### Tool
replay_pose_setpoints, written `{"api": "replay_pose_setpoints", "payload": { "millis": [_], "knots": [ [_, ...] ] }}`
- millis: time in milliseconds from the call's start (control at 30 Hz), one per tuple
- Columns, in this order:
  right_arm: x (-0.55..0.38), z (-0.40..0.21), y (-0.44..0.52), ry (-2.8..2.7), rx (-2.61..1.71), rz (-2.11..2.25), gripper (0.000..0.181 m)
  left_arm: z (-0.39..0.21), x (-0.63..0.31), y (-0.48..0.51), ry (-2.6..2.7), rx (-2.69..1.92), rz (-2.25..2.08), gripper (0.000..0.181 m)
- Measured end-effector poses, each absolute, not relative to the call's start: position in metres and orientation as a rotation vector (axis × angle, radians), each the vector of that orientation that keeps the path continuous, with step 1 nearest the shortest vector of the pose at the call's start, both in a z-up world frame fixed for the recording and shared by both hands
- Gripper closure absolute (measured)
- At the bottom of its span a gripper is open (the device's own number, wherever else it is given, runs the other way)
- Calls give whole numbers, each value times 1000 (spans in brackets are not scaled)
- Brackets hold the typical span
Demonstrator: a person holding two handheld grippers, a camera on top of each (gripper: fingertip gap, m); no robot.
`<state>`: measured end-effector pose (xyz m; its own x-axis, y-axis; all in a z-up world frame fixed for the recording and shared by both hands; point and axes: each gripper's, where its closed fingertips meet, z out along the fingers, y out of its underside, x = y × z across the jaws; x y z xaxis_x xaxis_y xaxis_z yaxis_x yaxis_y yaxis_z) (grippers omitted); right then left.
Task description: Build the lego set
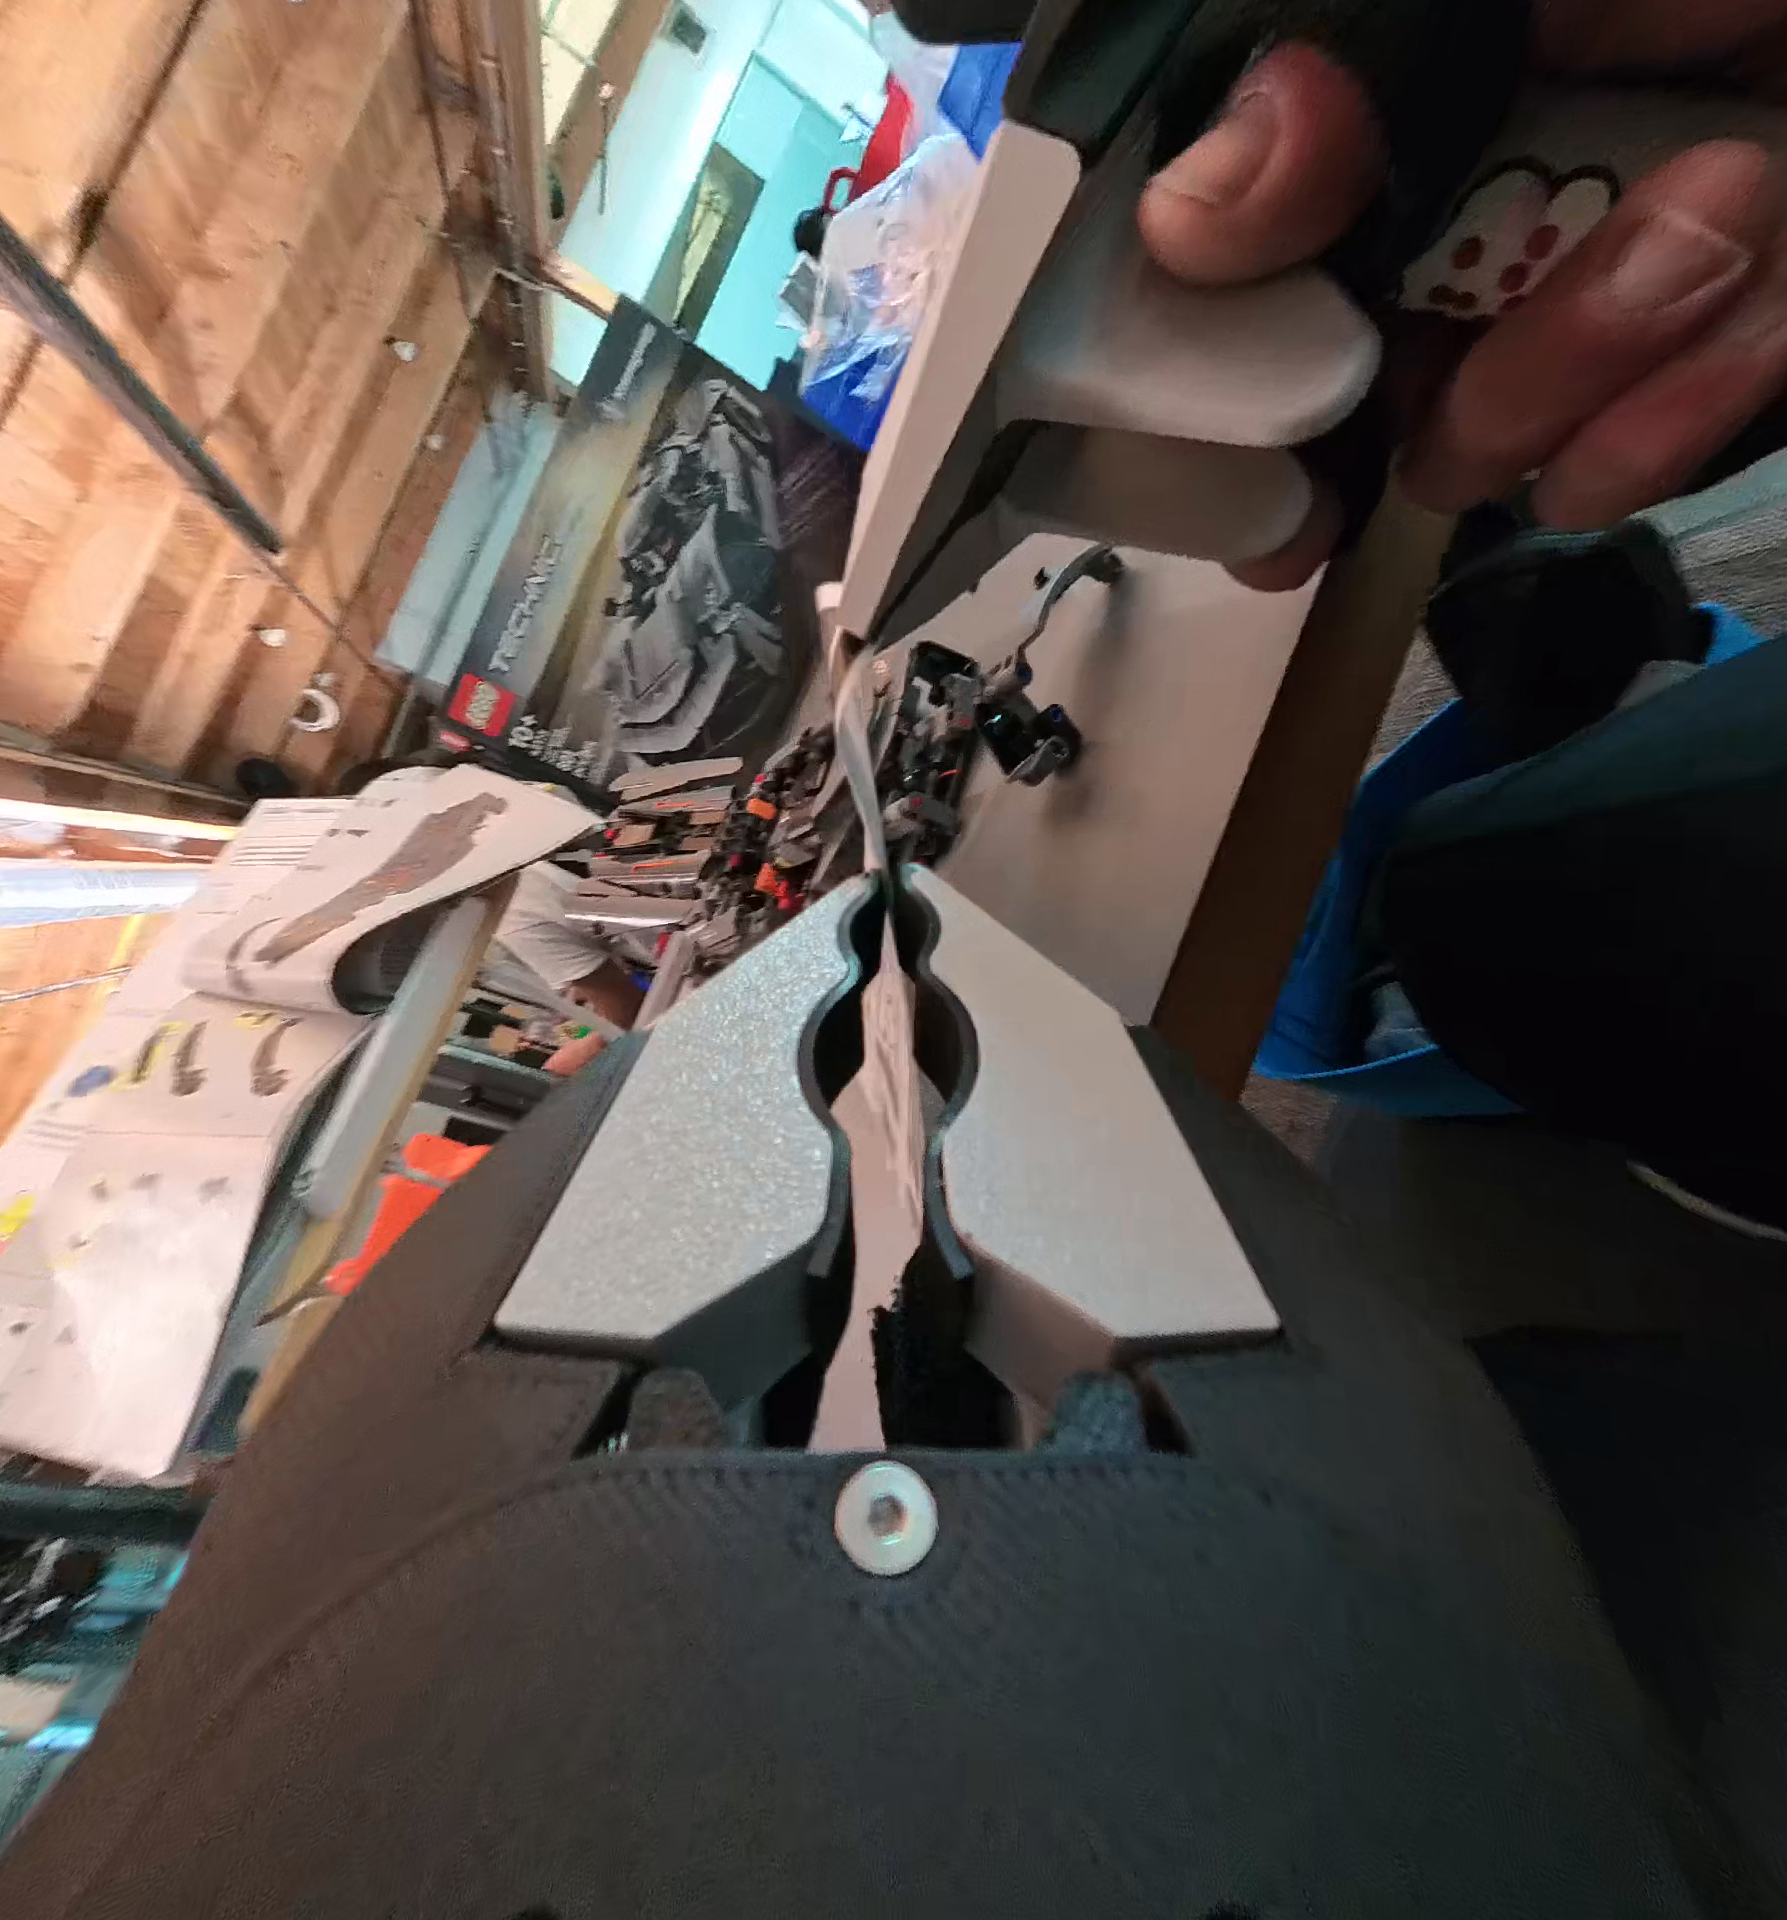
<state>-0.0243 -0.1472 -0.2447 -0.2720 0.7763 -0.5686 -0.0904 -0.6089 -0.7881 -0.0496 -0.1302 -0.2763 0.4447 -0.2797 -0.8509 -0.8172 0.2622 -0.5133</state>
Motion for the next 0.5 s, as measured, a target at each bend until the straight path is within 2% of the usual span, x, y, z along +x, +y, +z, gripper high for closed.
{"api": "replay_pose_setpoints", "payload": {
  "millis": [133, 167, 267, 333, 500],
  "knots": [
    [-25, -247, -148, -930, -1409, 1844, 181, -268, -45, -145, 1106, -1335, 217, 148],
    [-26, -248, -148, -953, -1409, 1809, 181, -259, -45, -150, 1083, -1333, 134, 146],
    [-30, -253, -150, -1043, -1420, 1669, 181, -235, -40, -167, 1037, -1340, -113, 148],
    [-32, -255, -152, -1090, -1414, 1599, 181, -228, -35, -171, 1053, -1336, -156, 156],
    [-36, -253, -157, -1169, -1388, 1514, 181, -251, -31, -153, 1136, -1463, -82, 166]
  ]
}}
